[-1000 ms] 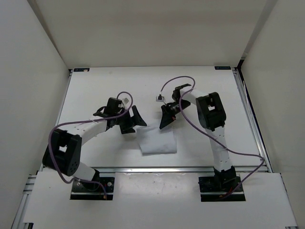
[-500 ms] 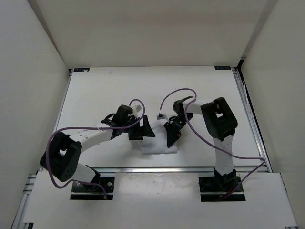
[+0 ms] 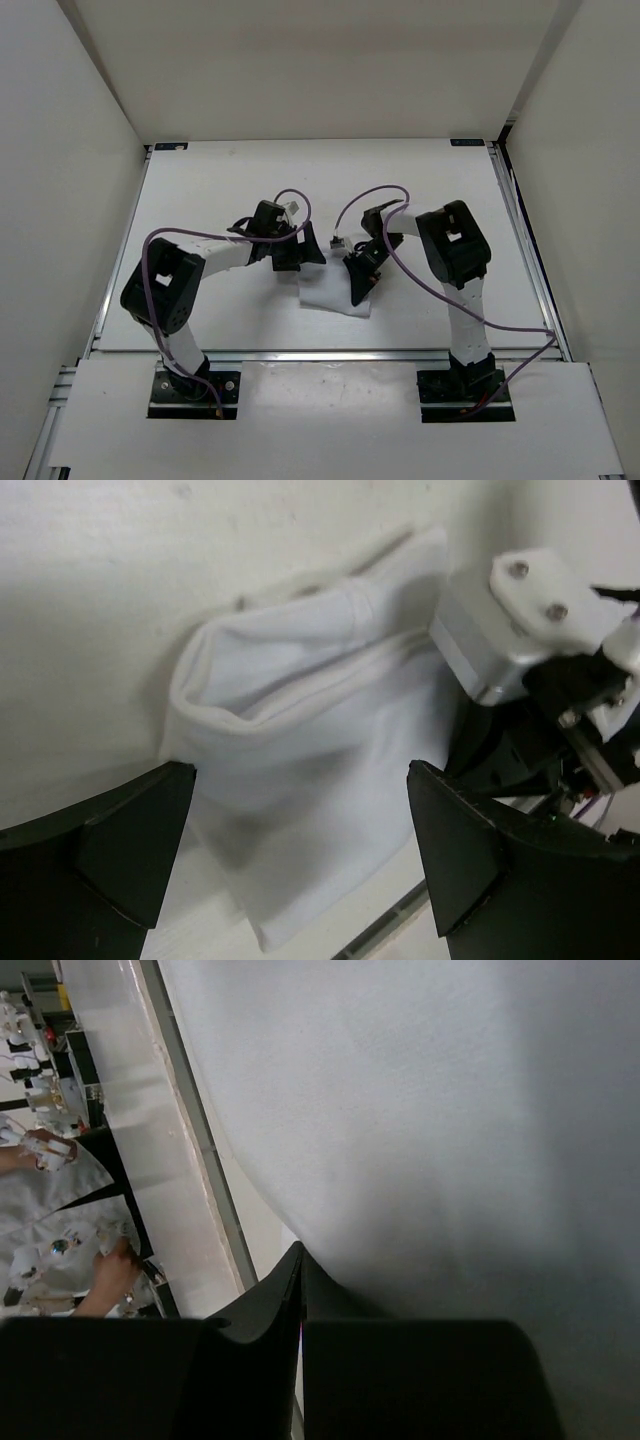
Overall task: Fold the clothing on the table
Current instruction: Fold the skirt
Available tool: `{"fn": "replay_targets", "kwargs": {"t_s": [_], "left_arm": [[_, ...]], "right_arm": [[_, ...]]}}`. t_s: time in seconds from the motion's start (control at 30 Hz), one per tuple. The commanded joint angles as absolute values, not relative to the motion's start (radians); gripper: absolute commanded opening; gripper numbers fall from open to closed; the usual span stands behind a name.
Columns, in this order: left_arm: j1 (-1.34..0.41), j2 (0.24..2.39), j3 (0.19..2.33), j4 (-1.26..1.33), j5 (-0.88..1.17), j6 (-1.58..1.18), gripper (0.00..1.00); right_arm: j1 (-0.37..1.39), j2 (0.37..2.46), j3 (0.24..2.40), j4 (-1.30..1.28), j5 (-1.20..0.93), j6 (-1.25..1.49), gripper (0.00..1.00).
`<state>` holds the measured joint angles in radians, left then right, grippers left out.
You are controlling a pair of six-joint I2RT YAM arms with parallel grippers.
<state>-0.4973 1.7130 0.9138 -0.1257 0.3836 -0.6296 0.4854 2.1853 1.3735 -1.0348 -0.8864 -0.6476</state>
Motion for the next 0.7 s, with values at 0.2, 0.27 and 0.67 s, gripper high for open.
{"fn": "replay_targets", "kwargs": {"t_s": [0.2, 0.27, 0.67], "left_arm": [[-0.506, 1.568, 1.069, -0.315, 0.187, -0.502, 0.99], [-0.514, 1.520, 1.114, -0.415, 0.042, -0.469, 0.98], [-0.353, 1.316, 1.092, -0.862, -0.051, -0.448, 0.99]], "right_arm": [[0.324, 1.964, 1.428, -0.960, -0.861, -0.552, 0.03], [0.298, 1.861, 1.433, -0.881, -0.757, -0.455, 0.10], [0.267, 1.537, 1.319, -0.802, -0.449, -0.351, 1.00]]}}
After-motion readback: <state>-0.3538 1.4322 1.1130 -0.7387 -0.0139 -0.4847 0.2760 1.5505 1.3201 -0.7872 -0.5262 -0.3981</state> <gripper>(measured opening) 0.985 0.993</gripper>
